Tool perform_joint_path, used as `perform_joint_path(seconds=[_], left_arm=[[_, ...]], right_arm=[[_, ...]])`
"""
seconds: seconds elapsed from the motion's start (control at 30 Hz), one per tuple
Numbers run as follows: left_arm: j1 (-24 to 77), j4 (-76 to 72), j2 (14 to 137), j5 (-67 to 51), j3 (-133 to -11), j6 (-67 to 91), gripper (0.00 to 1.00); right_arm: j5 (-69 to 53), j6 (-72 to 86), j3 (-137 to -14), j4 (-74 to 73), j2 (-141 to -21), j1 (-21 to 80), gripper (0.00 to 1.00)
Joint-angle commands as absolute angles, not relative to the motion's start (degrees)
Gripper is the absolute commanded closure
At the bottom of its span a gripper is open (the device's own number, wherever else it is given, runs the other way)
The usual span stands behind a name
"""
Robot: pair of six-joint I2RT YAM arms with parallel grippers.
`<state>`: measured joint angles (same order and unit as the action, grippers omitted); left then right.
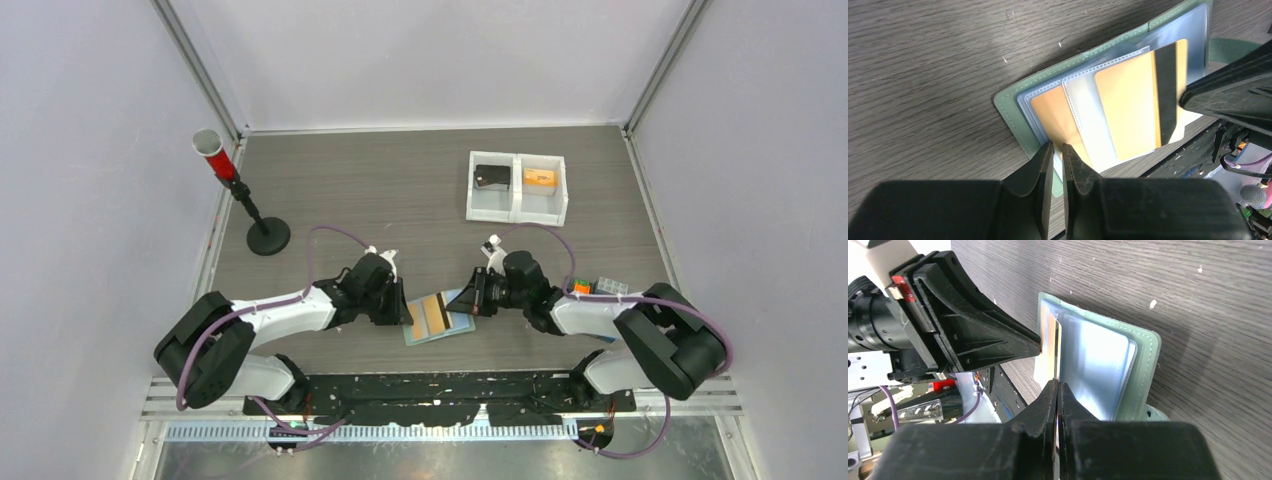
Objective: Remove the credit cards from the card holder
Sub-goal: Remove the credit card from the card holder, then place the credit card in the storage box.
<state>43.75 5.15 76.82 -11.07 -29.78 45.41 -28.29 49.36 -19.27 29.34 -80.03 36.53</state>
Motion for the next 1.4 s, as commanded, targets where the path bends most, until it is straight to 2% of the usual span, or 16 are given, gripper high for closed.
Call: perform_joint_path(seconds=[0.0, 0.13, 0.43, 0.57, 0.73, 0.97, 1.37], left_arm=[[43.68, 11.5, 77.7, -5.9, -28.38, 42.83, 0.85], [43.68, 13.05, 75.64, -6.53, -29.93, 42.67, 0.82], [43.73, 16.51, 66.14, -7.9, -35.55, 45.14, 0.55], [43.68, 16.92, 60.14, -7.3, -36.93, 48.55, 0.44], [43.51, 17.12, 53.12, -6.17, -38.84, 53.39, 0.34], [42.9, 16.51, 50.57, -7.54, -39.74, 59.5, 0.31], [41.92, 5.78, 52.83, -11.95, -32.33, 67.84, 0.34]], right_arm=[[-25.81, 45.93, -20.29, 24.31, -73.99, 35.73, 0.95], [-22.45, 42.54, -22.22, 16.39, -68.02, 35.68, 0.95], [-17.63, 28.65, -27.3, 6.92, -59.48, 36.55, 0.95], [-10.4, 19.38, -29.58, 3.26, -56.22, 40.72, 0.95], [-0.99, 10.27, -30.07, 4.41, -53.29, 50.99, 0.95], [12.84, 3.6, -28.92, 8.57, -52.19, 64.82, 0.95], [22.77, -1.63, -29.49, 9.84, -53.25, 74.23, 0.95]])
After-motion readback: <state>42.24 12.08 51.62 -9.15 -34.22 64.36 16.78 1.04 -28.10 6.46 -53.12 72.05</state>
